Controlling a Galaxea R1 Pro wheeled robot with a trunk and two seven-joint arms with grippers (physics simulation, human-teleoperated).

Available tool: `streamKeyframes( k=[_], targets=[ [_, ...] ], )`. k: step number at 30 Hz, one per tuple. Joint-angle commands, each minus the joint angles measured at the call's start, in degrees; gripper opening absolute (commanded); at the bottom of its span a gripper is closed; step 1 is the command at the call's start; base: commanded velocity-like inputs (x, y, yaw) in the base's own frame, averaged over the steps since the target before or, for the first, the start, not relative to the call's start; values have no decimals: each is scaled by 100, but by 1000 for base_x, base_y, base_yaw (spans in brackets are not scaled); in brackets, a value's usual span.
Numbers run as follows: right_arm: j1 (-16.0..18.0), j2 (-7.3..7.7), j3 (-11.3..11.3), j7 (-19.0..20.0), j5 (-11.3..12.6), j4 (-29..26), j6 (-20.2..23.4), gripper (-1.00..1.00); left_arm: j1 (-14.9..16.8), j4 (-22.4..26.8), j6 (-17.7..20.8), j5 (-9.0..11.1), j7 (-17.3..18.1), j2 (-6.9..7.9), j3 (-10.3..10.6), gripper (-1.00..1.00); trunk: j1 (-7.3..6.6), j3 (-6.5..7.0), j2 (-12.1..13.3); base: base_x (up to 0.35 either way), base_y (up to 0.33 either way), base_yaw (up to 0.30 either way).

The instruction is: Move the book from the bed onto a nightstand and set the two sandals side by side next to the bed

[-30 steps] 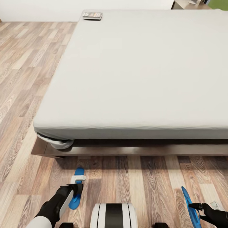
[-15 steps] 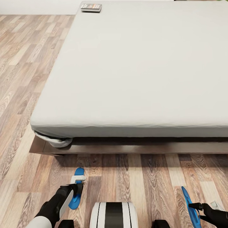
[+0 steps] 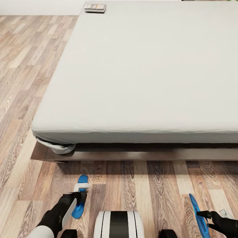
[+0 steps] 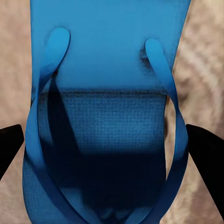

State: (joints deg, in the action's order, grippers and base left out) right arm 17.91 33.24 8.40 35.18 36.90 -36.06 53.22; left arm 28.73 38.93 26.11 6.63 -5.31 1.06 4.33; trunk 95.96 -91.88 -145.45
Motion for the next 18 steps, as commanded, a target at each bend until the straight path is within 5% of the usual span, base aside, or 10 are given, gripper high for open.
streamKeyframes(
  k=[1, 9, 10, 18],
  targets=[
    [2, -2, 19, 15, -25, -9, 30, -100, 1, 10, 26, 58, -58, 9, 42, -100, -1, -3, -1, 0, 0, 0],
    [2, -2, 21, 15, -25, -25, 30, -100, 1, 10, 26, 58, -58, 9, 42, -100, -1, -3, -1, 0, 0, 0],
    [2, -2, 21, 15, -25, -24, 30, -100, 1, 10, 26, 58, -58, 9, 42, 100, -1, -3, -1, 0, 0, 0],
    [2, -2, 21, 15, -25, -30, 30, -100, 0, 10, 26, 58, -58, 9, 42, 100, -1, -3, -1, 0, 0, 0]
  ],
)
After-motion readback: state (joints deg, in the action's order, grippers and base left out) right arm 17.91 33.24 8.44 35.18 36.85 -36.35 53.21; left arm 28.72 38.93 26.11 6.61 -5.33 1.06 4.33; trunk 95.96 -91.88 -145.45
